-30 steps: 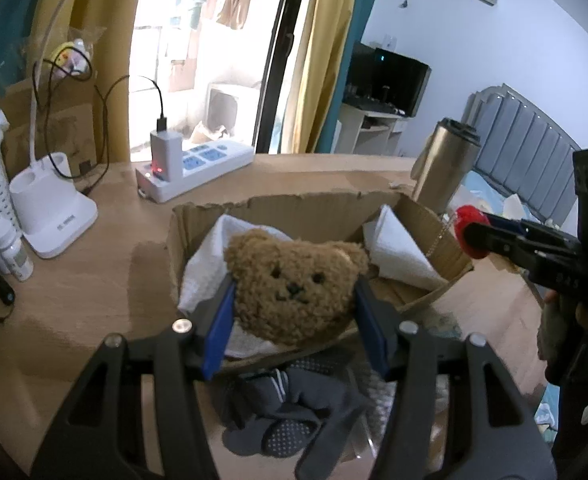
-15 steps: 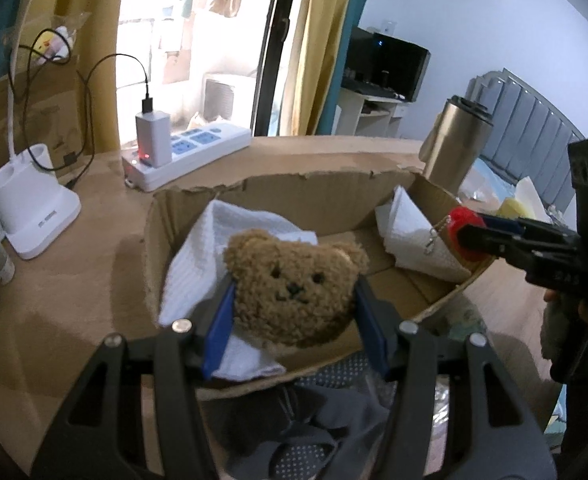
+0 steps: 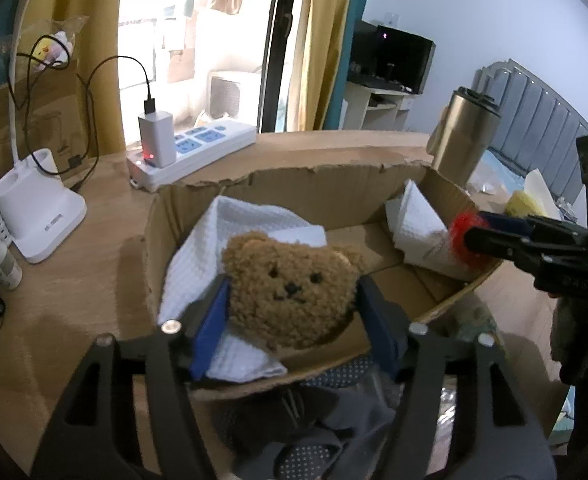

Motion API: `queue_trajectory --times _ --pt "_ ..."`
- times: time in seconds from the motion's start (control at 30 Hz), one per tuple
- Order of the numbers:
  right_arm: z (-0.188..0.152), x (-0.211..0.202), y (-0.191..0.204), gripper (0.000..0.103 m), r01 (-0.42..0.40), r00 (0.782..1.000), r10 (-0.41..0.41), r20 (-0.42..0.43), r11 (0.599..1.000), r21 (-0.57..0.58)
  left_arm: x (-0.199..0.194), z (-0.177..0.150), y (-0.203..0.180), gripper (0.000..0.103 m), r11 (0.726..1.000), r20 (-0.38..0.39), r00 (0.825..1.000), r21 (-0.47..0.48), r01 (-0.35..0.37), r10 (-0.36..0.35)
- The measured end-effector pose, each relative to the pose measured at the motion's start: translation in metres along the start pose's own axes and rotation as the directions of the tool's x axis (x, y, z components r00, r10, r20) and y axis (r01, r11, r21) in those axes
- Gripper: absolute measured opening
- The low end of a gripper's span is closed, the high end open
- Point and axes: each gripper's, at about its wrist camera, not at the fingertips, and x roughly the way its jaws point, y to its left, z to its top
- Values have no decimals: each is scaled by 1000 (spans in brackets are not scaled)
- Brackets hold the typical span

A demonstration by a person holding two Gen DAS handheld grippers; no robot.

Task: Organize soft objects
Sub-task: 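Lower the teddy bear and Spider-Man plush into the box and open both grippers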

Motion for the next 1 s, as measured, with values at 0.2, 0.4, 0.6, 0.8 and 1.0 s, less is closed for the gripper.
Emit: queue_trajectory --times 0.2,0.4,0.6,0.8,1.0 --pt "1 -6 4 56 -2 1000 2 14 1000 -5 -17 5 0 84 999 40 999 -40 14 -12" --pt "3 -21 14 56 0 999 1 38 1000 -18 -37 3 -7 85 1000 71 997 -21 8 -7" --pt "0 -37 22 57 12 998 -10 57 1000 -23 -54 -2 -10 85 1000 91 996 -18 16 -14" --pt "-4 -55 30 57 23 997 -20 76 999 -33 -71 -8 -12 85 1000 111 993 -16 26 -24" --pt "-9 -68 38 57 30 996 -26 87 999 -39 -86 -16 -13 85 999 120 992 -12 31 -29"
